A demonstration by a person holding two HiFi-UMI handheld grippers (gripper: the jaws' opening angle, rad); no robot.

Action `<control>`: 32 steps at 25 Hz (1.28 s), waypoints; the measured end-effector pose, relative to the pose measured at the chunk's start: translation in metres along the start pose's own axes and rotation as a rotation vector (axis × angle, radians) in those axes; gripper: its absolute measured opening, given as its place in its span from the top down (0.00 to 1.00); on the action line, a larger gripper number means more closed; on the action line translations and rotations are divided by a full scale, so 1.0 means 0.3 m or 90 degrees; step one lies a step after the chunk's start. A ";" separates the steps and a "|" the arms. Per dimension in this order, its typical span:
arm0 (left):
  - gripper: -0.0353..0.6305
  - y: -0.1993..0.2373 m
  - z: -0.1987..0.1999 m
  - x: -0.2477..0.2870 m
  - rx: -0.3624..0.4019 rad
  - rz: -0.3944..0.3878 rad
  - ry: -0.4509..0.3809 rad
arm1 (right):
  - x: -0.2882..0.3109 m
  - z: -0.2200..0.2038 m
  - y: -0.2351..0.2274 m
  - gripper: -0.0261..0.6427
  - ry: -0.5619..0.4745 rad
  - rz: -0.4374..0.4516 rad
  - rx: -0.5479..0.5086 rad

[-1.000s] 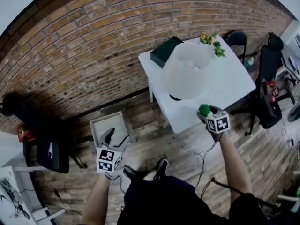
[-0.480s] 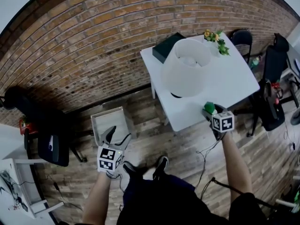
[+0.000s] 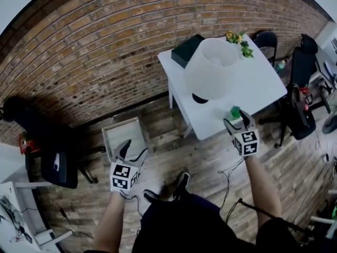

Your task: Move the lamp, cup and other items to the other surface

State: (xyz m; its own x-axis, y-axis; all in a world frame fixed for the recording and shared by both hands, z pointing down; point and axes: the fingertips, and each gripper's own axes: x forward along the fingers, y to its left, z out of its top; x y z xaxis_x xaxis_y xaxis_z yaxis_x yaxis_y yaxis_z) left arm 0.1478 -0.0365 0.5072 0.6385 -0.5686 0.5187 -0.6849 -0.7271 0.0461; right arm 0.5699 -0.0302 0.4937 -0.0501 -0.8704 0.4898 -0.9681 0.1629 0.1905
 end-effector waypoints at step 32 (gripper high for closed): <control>0.48 0.635 -0.584 -1.098 -0.093 0.179 -0.056 | 0.020 0.315 1.659 0.47 -0.042 0.292 -0.181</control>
State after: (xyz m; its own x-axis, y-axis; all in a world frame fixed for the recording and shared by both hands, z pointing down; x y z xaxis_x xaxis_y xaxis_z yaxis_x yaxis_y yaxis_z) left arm -0.2547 0.0797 0.4948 0.4406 -0.7750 0.4530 -0.8778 -0.4775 0.0368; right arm 0.0644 0.0016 0.5111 -0.4759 -0.7061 0.5243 -0.7390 0.6443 0.1969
